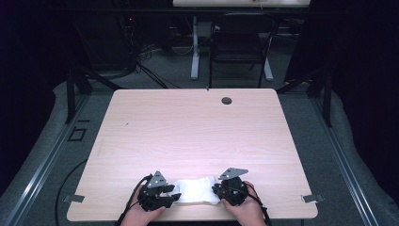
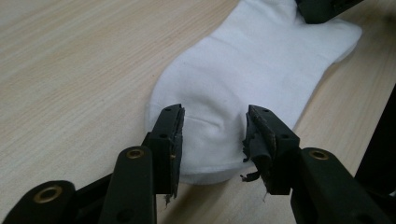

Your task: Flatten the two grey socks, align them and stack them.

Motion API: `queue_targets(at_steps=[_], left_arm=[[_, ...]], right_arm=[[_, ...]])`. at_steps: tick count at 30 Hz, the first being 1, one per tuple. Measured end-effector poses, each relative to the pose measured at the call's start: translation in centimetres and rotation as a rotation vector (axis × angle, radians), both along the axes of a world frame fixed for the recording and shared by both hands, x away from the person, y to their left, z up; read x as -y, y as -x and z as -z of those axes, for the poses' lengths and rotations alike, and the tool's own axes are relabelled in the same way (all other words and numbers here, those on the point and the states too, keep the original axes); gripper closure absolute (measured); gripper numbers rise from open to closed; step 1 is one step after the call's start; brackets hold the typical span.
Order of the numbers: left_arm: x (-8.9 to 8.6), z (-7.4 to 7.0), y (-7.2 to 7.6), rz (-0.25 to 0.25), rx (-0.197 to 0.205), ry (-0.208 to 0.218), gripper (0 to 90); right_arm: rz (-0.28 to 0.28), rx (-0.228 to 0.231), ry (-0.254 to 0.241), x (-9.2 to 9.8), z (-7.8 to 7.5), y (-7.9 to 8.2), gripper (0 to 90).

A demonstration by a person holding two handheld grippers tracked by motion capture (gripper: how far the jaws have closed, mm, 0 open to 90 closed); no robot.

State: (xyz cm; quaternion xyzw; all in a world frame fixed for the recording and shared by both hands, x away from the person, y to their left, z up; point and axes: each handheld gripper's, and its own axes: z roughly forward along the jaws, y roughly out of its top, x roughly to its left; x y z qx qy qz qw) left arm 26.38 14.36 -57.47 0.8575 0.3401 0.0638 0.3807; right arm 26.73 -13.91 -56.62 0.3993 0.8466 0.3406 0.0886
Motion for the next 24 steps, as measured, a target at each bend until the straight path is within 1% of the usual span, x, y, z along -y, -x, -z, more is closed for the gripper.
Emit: queue_targets(at_steps=[5, 7, 10, 12, 13, 15, 20, 21, 24], left_arm=[[-0.07, 0.07, 0.05, 0.004, 0.001, 0.005, 55.7], [-0.12, 0.11, 0.06, 0.009, 0.004, 0.002, 55.5], [-0.09, 0.18, 0.13, 0.005, 0.008, 0.006, 55.3], [-0.04, 0.17, 0.25, 0.011, 0.013, -0.004, 55.2], [-0.04, 0.17, 0.25, 0.011, 0.013, -0.004, 55.0], [0.08, 0.21, 0.35, 0.012, 0.027, -0.014, 54.8], [0.05, 0.23, 0.19, 0.014, 0.029, -0.015, 54.9], [0.09, 0.26, 0.08, 0.004, 0.030, -0.011, 54.9], [0.12, 0.25, -0.06, 0.000, 0.029, -0.012, 54.9]], right_arm=[[0.005, -0.009, 0.003, 0.01, 0.16, -0.03, 82.4], [0.009, -0.025, 0.008, 0.14, 0.11, -0.03, 83.0], [0.008, -0.032, 0.014, 0.31, 0.07, -0.06, 83.6], [0.015, -0.038, 0.002, 0.42, 0.12, -0.04, 83.6], [0.015, -0.038, 0.002, 0.42, 0.12, -0.04, 83.6], [0.010, -0.041, 0.012, 0.41, 0.07, -0.01, 83.3], [0.013, -0.030, 0.016, 0.35, 0.10, -0.01, 82.7], [0.014, -0.022, 0.018, 0.36, 0.11, -0.04, 81.9], [0.018, -0.009, 0.021, 0.34, 0.11, -0.10, 81.2]])
